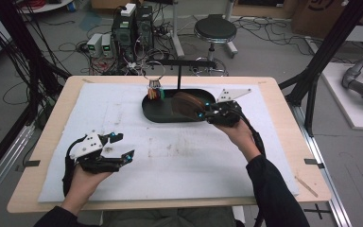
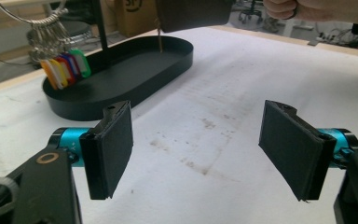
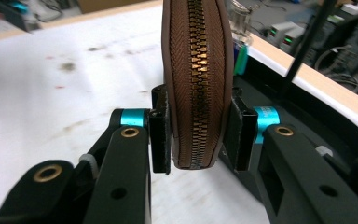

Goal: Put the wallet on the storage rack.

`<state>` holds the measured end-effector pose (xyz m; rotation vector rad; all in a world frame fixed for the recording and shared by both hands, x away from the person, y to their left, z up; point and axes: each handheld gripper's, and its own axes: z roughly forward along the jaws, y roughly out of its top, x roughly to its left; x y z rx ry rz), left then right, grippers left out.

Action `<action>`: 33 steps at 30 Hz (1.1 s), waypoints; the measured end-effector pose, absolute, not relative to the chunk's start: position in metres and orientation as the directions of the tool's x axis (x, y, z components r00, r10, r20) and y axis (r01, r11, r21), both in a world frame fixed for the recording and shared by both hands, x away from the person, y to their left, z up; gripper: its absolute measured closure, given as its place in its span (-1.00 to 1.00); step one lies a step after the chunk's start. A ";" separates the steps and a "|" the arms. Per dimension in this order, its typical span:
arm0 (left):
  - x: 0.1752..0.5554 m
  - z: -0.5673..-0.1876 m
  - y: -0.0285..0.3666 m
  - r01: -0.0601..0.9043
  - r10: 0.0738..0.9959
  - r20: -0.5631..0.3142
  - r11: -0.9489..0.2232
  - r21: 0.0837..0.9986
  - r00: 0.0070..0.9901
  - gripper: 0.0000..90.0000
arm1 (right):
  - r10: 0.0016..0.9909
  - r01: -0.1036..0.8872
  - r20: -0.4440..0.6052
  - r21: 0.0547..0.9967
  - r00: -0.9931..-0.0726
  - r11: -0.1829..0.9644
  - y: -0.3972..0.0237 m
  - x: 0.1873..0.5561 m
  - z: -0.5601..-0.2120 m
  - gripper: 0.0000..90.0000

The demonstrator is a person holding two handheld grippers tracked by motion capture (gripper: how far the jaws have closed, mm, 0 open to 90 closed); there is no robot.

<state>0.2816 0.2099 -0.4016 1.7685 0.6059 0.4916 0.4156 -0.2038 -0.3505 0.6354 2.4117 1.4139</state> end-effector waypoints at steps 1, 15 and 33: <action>0.281 -0.401 0.210 0.149 0.627 0.022 -0.219 0.964 0.779 -0.43 | 0.505 0.233 -0.017 0.874 -0.863 0.427 -0.201 0.420 -0.352 0.51; 0.277 -0.400 0.208 0.124 0.613 0.045 -0.231 0.965 0.788 -0.43 | 0.572 0.306 -0.001 0.844 -0.820 0.440 -0.157 0.462 -0.376 0.51; 0.277 -0.401 0.205 0.124 0.601 0.041 -0.231 0.965 0.798 -0.42 | 0.653 0.381 0.002 0.814 -0.757 0.438 -0.152 0.490 -0.416 0.50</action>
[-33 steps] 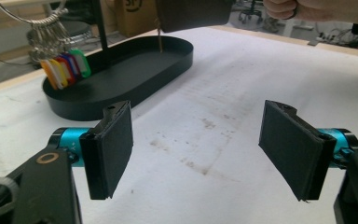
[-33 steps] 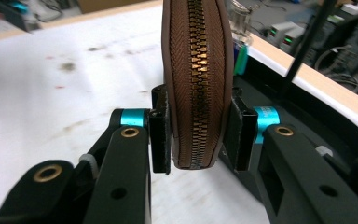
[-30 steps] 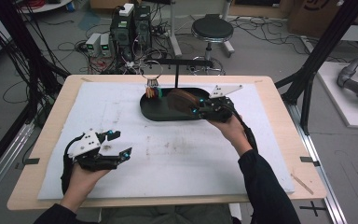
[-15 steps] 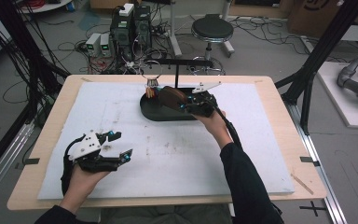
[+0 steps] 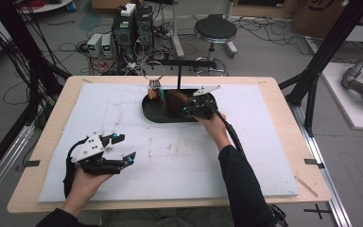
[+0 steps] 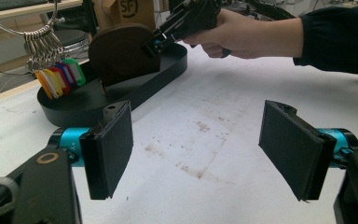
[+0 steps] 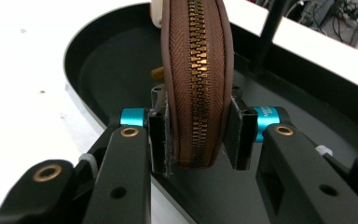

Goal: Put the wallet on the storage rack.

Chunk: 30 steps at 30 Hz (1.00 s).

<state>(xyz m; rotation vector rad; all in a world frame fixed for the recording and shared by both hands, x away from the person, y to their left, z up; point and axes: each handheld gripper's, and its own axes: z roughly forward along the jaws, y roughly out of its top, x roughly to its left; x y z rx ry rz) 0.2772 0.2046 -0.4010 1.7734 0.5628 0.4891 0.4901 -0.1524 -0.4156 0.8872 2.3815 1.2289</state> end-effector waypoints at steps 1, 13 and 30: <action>0.277 -0.401 0.205 0.125 0.600 0.039 -0.228 0.966 0.799 -0.42 | 0.657 0.385 0.004 0.813 -0.754 0.437 -0.154 0.491 -0.417 0.50; 0.277 -0.402 0.205 0.125 0.597 0.039 -0.231 0.965 0.802 -0.42 | 0.658 0.396 0.001 0.800 -0.753 0.451 -0.157 0.495 -0.422 0.47; 0.278 -0.402 0.204 0.125 0.587 0.042 -0.241 0.963 0.808 -0.42 | 0.703 0.430 -0.020 0.779 -0.711 0.457 -0.165 0.493 -0.421 0.17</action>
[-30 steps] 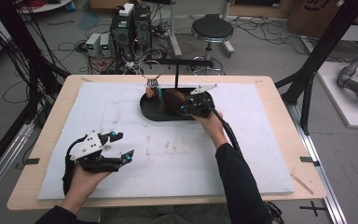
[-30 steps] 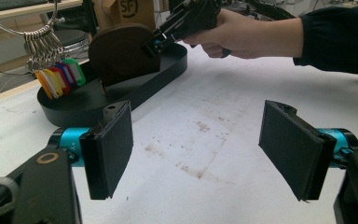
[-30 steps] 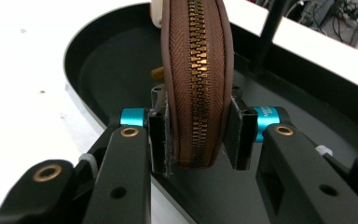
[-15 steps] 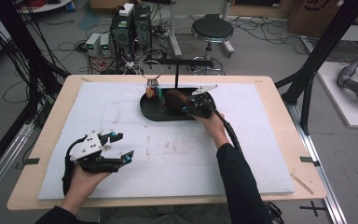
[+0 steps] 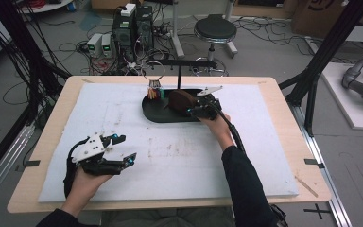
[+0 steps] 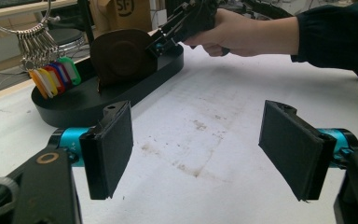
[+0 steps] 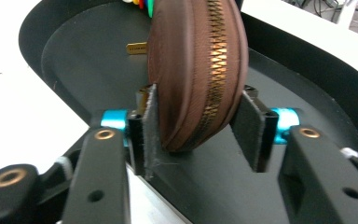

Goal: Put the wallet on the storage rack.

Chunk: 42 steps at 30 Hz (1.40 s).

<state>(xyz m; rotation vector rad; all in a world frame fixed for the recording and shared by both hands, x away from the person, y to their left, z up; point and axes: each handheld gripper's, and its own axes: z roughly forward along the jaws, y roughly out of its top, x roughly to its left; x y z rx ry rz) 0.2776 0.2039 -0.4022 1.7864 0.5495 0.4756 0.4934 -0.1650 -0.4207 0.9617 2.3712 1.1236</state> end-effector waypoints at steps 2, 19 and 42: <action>0.278 -0.402 0.204 0.125 0.588 0.041 -0.239 0.963 0.808 -0.42 | 0.703 0.422 -0.034 0.779 -0.710 0.464 -0.166 0.492 -0.420 0.17; 0.281 -0.399 0.206 0.114 0.605 0.055 -0.238 0.965 0.794 -0.42 | 0.673 0.341 -0.013 0.855 -0.739 0.392 -0.195 0.457 -0.373 -0.09; 0.309 -0.403 0.207 0.147 0.657 0.046 -0.236 0.961 0.752 -0.42 | 0.713 0.292 0.027 0.922 -0.701 0.252 -0.292 0.354 -0.376 -0.46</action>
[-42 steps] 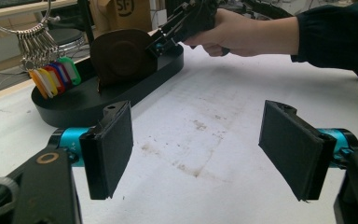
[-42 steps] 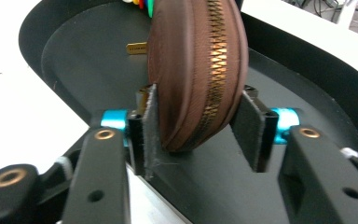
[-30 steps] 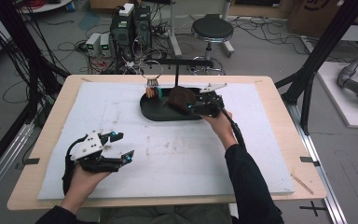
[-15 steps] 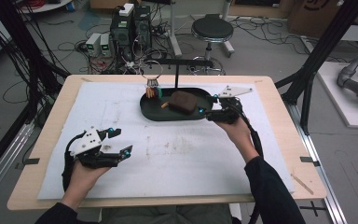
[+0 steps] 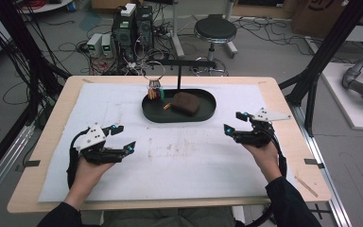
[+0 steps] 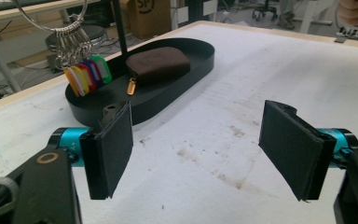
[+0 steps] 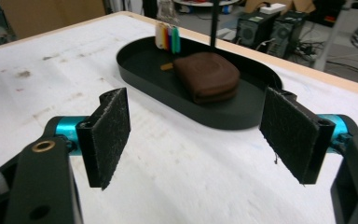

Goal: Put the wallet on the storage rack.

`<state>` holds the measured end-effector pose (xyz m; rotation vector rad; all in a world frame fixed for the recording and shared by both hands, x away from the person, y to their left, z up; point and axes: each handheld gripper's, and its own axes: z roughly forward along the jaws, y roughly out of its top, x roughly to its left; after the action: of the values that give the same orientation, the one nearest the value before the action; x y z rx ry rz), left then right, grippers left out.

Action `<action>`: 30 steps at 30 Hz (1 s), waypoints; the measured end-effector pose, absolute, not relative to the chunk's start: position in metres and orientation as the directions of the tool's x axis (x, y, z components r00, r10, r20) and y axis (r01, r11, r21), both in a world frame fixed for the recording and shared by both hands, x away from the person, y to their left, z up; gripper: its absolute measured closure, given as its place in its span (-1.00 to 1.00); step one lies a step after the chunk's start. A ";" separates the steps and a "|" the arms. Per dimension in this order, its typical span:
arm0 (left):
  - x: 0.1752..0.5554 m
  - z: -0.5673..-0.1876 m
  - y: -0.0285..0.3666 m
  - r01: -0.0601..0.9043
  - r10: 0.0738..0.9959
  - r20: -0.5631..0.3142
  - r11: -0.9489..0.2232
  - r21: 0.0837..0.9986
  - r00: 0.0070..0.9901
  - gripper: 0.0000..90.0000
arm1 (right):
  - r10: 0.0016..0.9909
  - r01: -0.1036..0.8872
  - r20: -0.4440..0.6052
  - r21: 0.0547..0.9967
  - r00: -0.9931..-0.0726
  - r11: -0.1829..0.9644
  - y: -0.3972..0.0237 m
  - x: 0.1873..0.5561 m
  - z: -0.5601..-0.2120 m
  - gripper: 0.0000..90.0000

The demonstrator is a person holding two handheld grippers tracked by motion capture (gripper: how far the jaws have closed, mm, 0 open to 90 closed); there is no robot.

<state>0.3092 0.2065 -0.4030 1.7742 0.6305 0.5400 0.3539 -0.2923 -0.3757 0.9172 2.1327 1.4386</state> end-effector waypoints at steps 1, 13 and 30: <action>0.311 -0.403 0.206 0.149 0.661 0.050 -0.241 0.959 0.749 -0.42 | 0.718 0.293 0.030 0.924 -0.695 0.246 -0.296 0.352 -0.378 -0.48; 0.325 -0.404 0.210 0.158 0.701 0.062 -0.245 0.957 0.710 -0.42 | 0.763 0.326 0.055 0.922 -0.644 0.209 -0.320 0.352 -0.392 -0.53; 0.313 -0.403 0.224 0.160 0.733 0.067 -0.235 0.959 0.677 -0.42 | 0.769 0.341 0.049 0.913 -0.637 0.225 -0.321 0.357 -0.398 -0.53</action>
<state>0.3128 0.2235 -0.4032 1.7587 0.7172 0.6312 0.3573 -0.3214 -0.3981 1.0233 2.0902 1.3923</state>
